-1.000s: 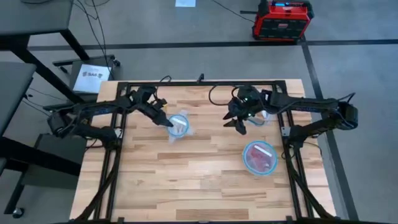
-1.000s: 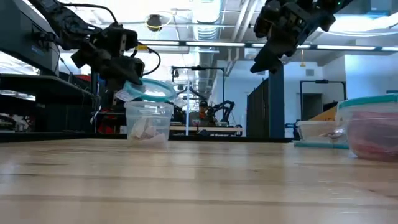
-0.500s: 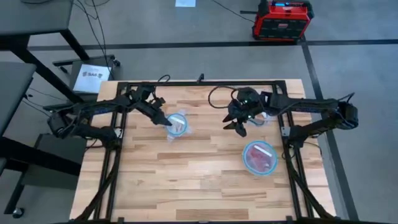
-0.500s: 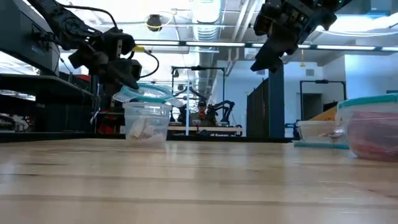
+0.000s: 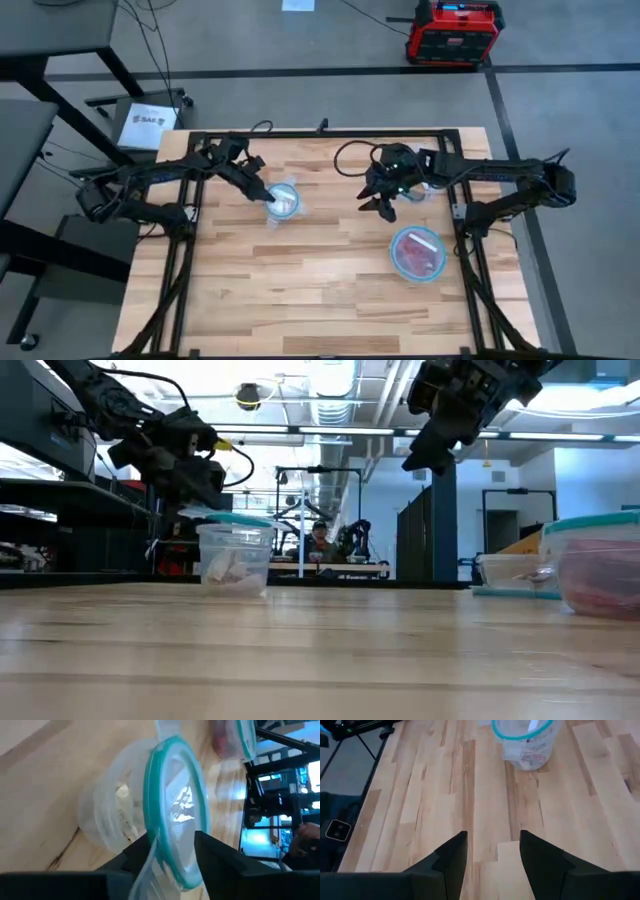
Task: Sort candy
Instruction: Close the small round transparent bin
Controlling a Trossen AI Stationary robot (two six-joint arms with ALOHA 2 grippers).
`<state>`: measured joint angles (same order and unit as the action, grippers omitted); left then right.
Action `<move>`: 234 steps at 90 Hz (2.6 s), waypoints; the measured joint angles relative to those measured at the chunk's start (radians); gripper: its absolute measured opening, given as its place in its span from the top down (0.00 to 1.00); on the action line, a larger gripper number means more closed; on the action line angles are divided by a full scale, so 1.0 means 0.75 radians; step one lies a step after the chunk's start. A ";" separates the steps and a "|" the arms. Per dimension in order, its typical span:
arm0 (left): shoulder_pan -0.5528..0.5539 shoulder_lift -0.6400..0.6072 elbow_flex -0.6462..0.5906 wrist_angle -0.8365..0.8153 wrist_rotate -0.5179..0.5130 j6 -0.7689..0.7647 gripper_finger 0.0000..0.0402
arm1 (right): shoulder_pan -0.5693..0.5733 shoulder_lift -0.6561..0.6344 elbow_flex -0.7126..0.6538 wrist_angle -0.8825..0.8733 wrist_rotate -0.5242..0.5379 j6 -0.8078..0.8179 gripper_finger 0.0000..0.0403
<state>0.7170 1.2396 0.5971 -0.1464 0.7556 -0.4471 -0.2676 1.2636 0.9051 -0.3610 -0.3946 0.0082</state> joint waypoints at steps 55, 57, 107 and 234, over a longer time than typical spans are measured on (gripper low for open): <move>0.001 0.001 0.105 -0.007 -0.364 0.156 0.65 | 0.019 0.001 0.000 0.005 0.001 -0.007 0.59; 0.001 0.001 0.105 -0.006 -0.374 0.171 0.65 | 0.019 0.001 0.000 0.005 0.001 -0.007 0.59; -0.061 -0.179 0.289 -0.199 -0.770 0.565 0.65 | 0.022 0.008 -0.002 0.032 0.092 -0.029 0.59; -0.554 0.149 0.287 0.046 -0.945 0.580 0.65 | 0.112 0.542 -0.213 1.077 0.111 0.063 0.59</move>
<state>0.3018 1.3515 0.8124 -0.1117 0.0467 -0.0120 -0.1837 1.6699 0.7456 0.4465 -0.3115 0.0553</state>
